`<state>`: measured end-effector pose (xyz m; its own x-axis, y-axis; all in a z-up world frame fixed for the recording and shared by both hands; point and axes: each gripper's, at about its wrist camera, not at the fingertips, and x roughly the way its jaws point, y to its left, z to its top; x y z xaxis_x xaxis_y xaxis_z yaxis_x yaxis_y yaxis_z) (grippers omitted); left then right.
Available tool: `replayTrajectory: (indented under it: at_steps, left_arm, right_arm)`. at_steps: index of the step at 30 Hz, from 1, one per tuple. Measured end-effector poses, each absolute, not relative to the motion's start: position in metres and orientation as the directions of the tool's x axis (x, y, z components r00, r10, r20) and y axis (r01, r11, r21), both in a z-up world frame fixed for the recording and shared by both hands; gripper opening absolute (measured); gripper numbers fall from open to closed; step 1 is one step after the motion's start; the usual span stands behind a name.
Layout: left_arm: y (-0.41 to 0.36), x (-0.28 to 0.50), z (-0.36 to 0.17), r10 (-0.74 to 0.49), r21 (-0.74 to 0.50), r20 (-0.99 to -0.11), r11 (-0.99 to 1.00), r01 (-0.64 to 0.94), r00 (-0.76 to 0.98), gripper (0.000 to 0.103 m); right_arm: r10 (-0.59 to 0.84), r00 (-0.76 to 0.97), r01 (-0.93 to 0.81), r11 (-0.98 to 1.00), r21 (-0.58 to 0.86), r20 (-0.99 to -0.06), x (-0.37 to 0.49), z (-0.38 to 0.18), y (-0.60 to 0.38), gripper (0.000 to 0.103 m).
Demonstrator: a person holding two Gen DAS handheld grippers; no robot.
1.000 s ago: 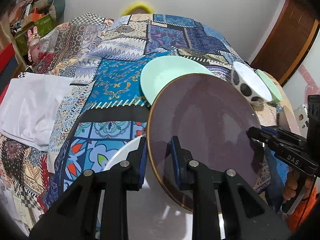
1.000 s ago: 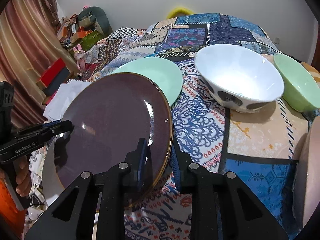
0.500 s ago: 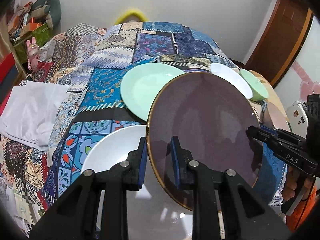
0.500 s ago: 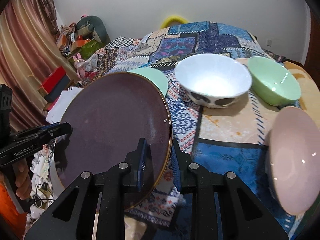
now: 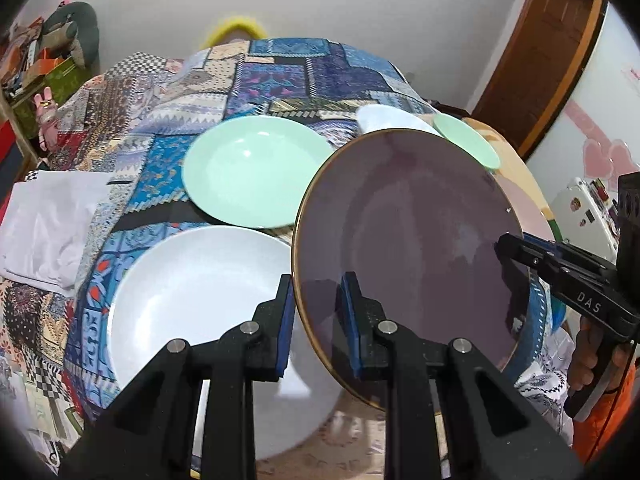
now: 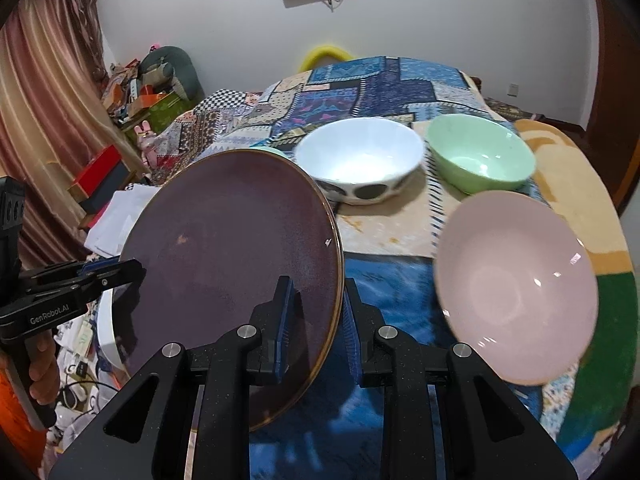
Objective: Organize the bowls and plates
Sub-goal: 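Lift the dark purple plate off the white plate toward the pink bowl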
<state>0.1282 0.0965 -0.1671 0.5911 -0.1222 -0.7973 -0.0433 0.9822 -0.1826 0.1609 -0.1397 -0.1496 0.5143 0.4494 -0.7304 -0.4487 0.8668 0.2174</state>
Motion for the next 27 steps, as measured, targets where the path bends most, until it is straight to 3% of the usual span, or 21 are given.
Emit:
replayTrajectory:
  at_steps: [27]
  left_arm:
    - [0.043, 0.154, -0.218, -0.135, -0.165, -0.871, 0.986, -0.023, 0.473, 0.022]
  right_arm:
    - [0.397, 0.454, -0.370, 0.899, 0.236, -0.798, 0.164, -0.199, -0.191, 0.022]
